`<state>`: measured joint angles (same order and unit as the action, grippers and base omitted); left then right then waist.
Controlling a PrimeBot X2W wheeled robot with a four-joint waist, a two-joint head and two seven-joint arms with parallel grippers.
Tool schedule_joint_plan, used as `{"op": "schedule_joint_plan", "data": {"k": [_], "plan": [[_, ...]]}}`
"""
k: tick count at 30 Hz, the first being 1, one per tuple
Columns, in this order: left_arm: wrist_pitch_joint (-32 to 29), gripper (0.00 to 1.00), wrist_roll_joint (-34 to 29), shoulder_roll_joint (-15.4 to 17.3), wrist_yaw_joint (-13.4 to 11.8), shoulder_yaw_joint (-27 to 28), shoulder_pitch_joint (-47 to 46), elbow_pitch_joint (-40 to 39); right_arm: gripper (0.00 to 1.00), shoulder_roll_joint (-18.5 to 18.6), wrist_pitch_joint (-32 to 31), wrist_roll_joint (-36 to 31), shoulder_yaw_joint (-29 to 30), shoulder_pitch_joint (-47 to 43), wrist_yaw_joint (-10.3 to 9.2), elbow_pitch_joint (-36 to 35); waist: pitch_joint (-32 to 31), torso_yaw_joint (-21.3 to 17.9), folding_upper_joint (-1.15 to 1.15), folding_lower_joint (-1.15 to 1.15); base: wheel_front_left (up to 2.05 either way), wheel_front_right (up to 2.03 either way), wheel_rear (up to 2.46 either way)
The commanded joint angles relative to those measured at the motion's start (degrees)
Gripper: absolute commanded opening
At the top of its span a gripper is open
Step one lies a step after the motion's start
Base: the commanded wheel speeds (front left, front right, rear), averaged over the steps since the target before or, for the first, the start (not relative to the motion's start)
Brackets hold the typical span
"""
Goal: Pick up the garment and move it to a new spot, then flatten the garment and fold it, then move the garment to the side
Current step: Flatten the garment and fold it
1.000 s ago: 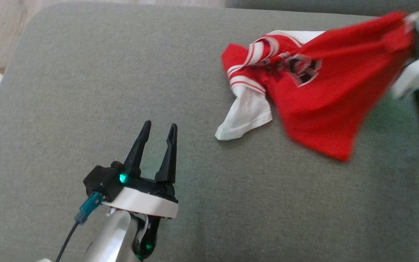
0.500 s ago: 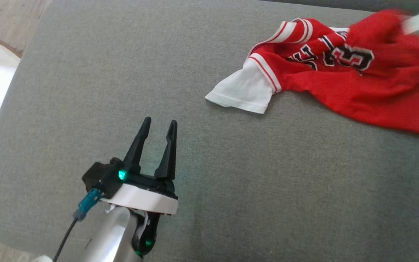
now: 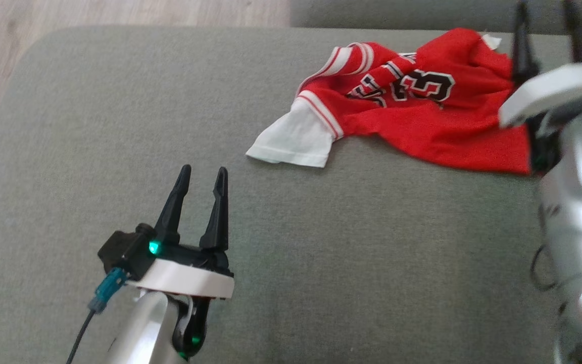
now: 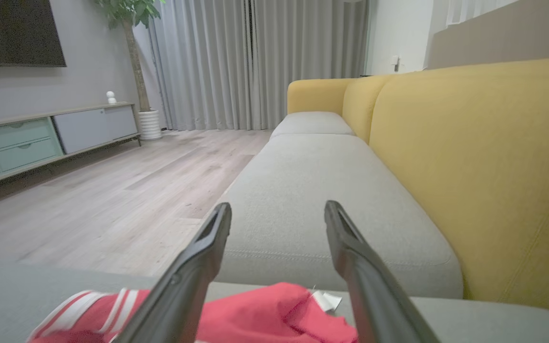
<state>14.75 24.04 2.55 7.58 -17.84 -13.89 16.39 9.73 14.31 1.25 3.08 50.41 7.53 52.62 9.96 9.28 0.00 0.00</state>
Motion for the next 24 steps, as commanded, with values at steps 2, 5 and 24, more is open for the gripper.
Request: {"op": "schedule_joint_plan", "data": {"k": [2,5,24], "plan": [[0.25,1.0,-0.87,0.32,-0.09,2.61,-0.12,-2.04,1.0,-2.38,0.63,2.5,-2.24,-3.68,-0.04,-5.52,-1.83,-1.89,0.0,0.0,0.0,0.0,0.0],[0.25,1.0,-1.17,0.32,-0.09,3.42,0.78,-2.03,1.0,-4.51,0.66,5.51,-3.42,-11.0,-0.04,-12.12,-3.2,-3.13,0.0,0.0,0.0,0.0,0.0],[0.25,1.0,-1.22,0.32,-0.09,3.34,1.38,-2.17,1.0,-6.84,-2.6,11.3,-3.66,-34.65,-0.04,-26.05,-2.33,-3.16,0.0,0.0,0.0,0.0,0.0]]}}
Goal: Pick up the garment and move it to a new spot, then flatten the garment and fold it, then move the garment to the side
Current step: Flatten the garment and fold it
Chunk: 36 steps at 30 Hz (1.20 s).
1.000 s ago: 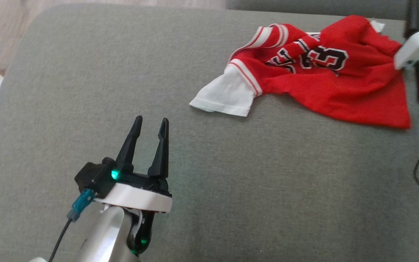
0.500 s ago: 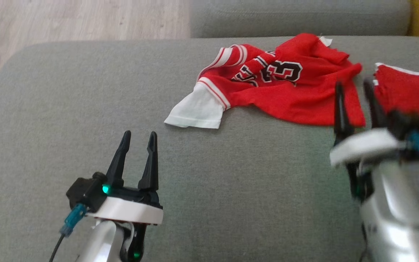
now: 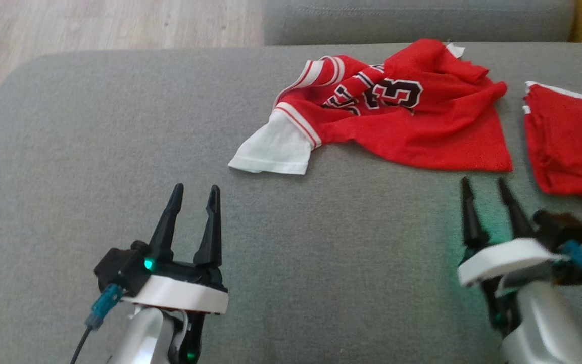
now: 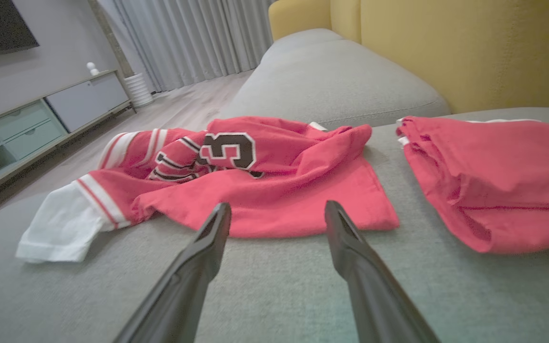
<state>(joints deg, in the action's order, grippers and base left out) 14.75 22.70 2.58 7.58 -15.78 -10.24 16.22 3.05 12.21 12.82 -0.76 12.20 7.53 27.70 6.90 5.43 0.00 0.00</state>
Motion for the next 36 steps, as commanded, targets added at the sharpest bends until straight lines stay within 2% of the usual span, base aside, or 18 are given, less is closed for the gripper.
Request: {"op": "schedule_joint_plan", "data": {"k": [1,2,6,15,21,22,23,24,28,36], "plan": [[0.25,1.0,0.21,0.3,-0.09,1.06,-2.4,-1.94,1.0,-0.16,-1.01,-0.58,1.59,4.57,-0.04,-0.47,1.05,1.0,0.0,0.0,0.0,0.0,0.0],[0.25,1.0,0.21,0.3,-0.09,1.06,-2.4,-1.94,1.0,-0.16,-1.01,-0.58,1.59,4.57,-0.04,-0.47,1.05,1.0,0.0,0.0,0.0,0.0,0.0],[0.25,1.0,0.57,0.3,-0.09,0.31,-2.93,-1.69,1.0,-0.16,-4.03,-3.11,8.16,9.24,-0.04,4.64,2.49,2.24,0.0,0.0,0.0,0.0,0.0],[0.25,1.0,0.99,0.3,-0.09,-1.15,-4.63,-1.27,1.0,-0.17,-7.0,-14.05,25.88,19.8,-0.04,19.23,5.28,4.97,0.0,0.0,0.0,0.0,0.0],[0.25,1.0,1.05,0.3,-0.09,-1.26,-5.12,-1.3,1.0,-0.17,-5.46,-16.79,29.91,24.91,-0.04,28.78,6.3,5.48,0.0,0.0,0.0,0.0,0.0],[0.25,1.0,1.02,0.3,-0.09,-1.2,-5.14,-1.27,0.87,-0.17,-5.05,-16.69,29.93,25.74,-0.04,30.4,6.38,5.41,0.0,0.0,0.0,0.0,0.0],[0.25,1.0,0.98,0.3,-0.09,-1.11,-5.14,-1.23,0.37,-0.17,-4.62,-16.47,29.75,26.58,-0.04,32.0,6.44,5.28,0.0,0.0,0.0,0.0,0.0],[0.25,1.0,0.91,0.3,-0.09,-1.02,-5.14,-1.17,0.0,-0.17,-3.96,-16.38,29.47,27.3,-0.04,33.39,6.47,5.11,0.0,0.0,0.0,0.0,0.0],[0.25,1.0,0.61,0.3,-0.09,-0.56,-5.08,-0.85,0.0,-0.17,-0.65,-16.44,28.57,29.05,-0.04,37.32,6.06,4.08,0.0,0.0,0.0,0.0,0.0],[0.25,1.0,0.15,0.31,-0.09,0.71,-3.95,-0.37,0.0,-0.17,2.49,-14.49,26.29,28.06,-0.04,40.38,2.43,0.63,0.0,0.0,0.0,0.0,0.0]]}}
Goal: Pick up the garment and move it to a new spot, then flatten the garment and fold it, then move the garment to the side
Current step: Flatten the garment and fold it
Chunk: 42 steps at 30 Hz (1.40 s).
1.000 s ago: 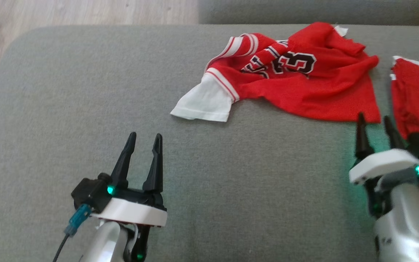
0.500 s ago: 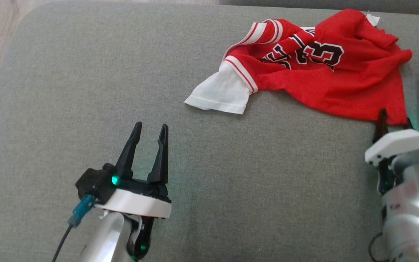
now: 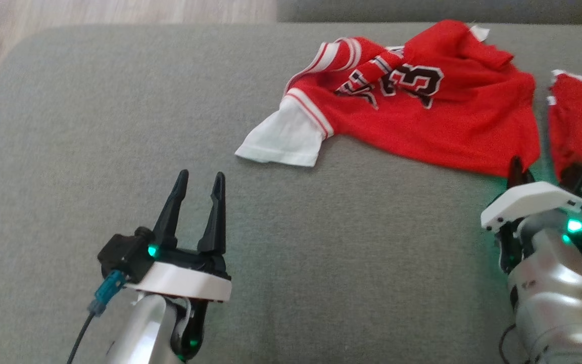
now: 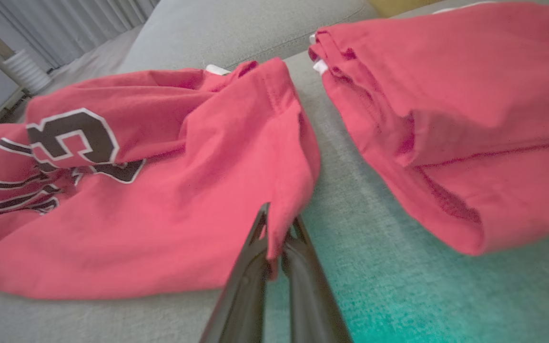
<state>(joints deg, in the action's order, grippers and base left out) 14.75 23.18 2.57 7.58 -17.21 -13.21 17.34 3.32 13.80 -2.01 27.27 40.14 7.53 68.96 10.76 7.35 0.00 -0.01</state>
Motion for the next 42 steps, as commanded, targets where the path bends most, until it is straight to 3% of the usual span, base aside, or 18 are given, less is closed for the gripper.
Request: {"op": "schedule_joint_plan", "data": {"k": [1,10,18,19,20,24,27,34,42], "plan": [[0.25,1.0,-0.33,0.33,-0.09,2.39,-0.69,-1.53,0.0,-0.44,1.0,0.83,-2.32,-0.45,-0.04,-0.64,-1.88,-1.89,0.0,0.01,0.0,0.0,0.0],[0.25,1.0,-0.56,0.32,-0.09,3.6,1.67,-1.98,0.0,-0.44,1.18,3.44,-5.23,-7.85,-0.04,-6.19,-6.46,-6.43,0.0,0.01,0.0,0.0,0.0],[0.25,1.0,-0.49,0.32,-0.09,3.36,2.76,-1.92,0.0,-0.44,-0.09,2.38,-3.83,-12.39,-0.04,-9.8,-8.44,-6.74,0.0,0.01,0.0,0.0,0.0],[0.25,1.0,-0.48,0.32,-0.09,3.36,2.93,-1.93,0.4,-0.44,-0.37,2.06,-4.02,-12.86,-0.04,-10.23,-8.68,-6.65,0.0,0.01,0.0,0.0,0.0],[0.25,1.0,-0.47,0.32,-0.09,3.38,3.11,-1.95,1.0,-0.44,-0.29,1.89,-4.29,-13.23,-0.04,-10.88,-8.91,-6.54,0.0,0.01,0.0,0.0,0.0],[0.25,1.0,-0.58,0.32,-0.09,3.54,3.74,-2.05,1.0,-0.44,0.44,3.95,-8.62,-13.57,-0.04,-13.49,-9.51,-6.08,0.0,0.01,0.0,0.0,0.0],[0.25,1.0,-0.68,0.32,-0.09,3.72,4.03,-2.18,1.0,-0.44,1.01,8.16,-16.04,-14.38,-0.04,-17.93,-9.78,-5.75,0.0,0.01,0.0,0.0,0.0],[0.25,1.0,-0.88,0.32,-0.09,4.0,4.59,-2.62,1.0,-0.45,1.17,17.5,-34.12,-23.78,-0.04,-36.64,-9.92,-5.55,0.0,0.01,0.0,0.0,0.0],[0.25,1.0,-0.96,0.32,-0.09,3.4,4.03,-2.79,1.0,-0.45,1.12,16.35,-38.91,-27.94,-0.04,-43.93,-8.56,-4.28,0.0,0.01,0.0,0.0,0.0]]}}
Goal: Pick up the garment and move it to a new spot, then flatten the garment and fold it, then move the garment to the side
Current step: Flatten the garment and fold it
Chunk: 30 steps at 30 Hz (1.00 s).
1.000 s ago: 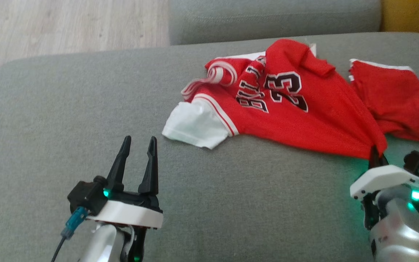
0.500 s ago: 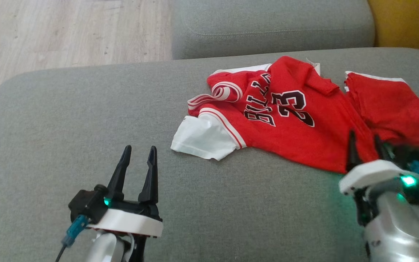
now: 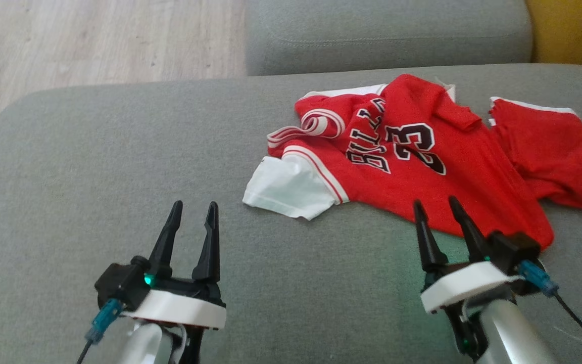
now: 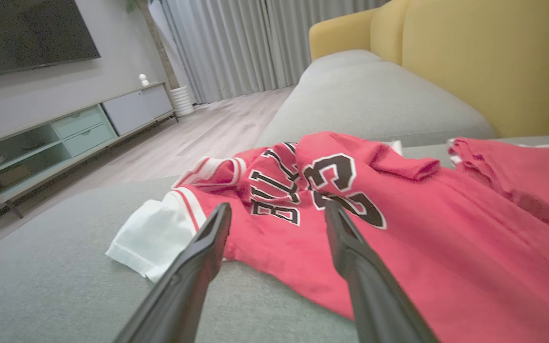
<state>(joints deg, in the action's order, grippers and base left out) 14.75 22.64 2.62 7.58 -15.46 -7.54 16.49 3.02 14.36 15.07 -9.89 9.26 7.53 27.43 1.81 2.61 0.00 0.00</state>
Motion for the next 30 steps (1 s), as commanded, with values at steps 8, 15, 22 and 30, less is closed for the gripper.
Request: {"op": "schedule_joint_plan", "data": {"k": [8,15,22,30], "plan": [[0.25,1.0,0.64,0.26,-0.09,0.46,-3.47,-1.82,1.0,-0.14,-4.9,-5.52,-8.63,9.09,-0.04,-4.44,4.01,5.32,0.0,0.0,0.0,0.0,0.0],[0.25,1.0,2.43,0.26,-0.09,-1.17,-5.59,-1.8,1.0,-0.12,-10.13,-9.37,-13.39,16.36,-0.04,0.82,7.36,10.1,0.0,0.0,0.0,0.0,0.0],[0.25,1.0,4.14,0.26,-0.09,-3.19,-7.42,-1.47,1.0,0.57,-13.19,-6.65,-20.59,23.82,-0.04,11.14,9.8,15.3,0.0,0.0,0.0,0.0,0.0],[0.25,1.0,5.48,0.26,-0.09,-4.06,-8.29,-1.59,1.0,1.63,-14.2,-5.55,-22.16,29.13,-0.04,23.54,11.4,19.41,0.0,0.0,0.0,0.0,0.0]]}}
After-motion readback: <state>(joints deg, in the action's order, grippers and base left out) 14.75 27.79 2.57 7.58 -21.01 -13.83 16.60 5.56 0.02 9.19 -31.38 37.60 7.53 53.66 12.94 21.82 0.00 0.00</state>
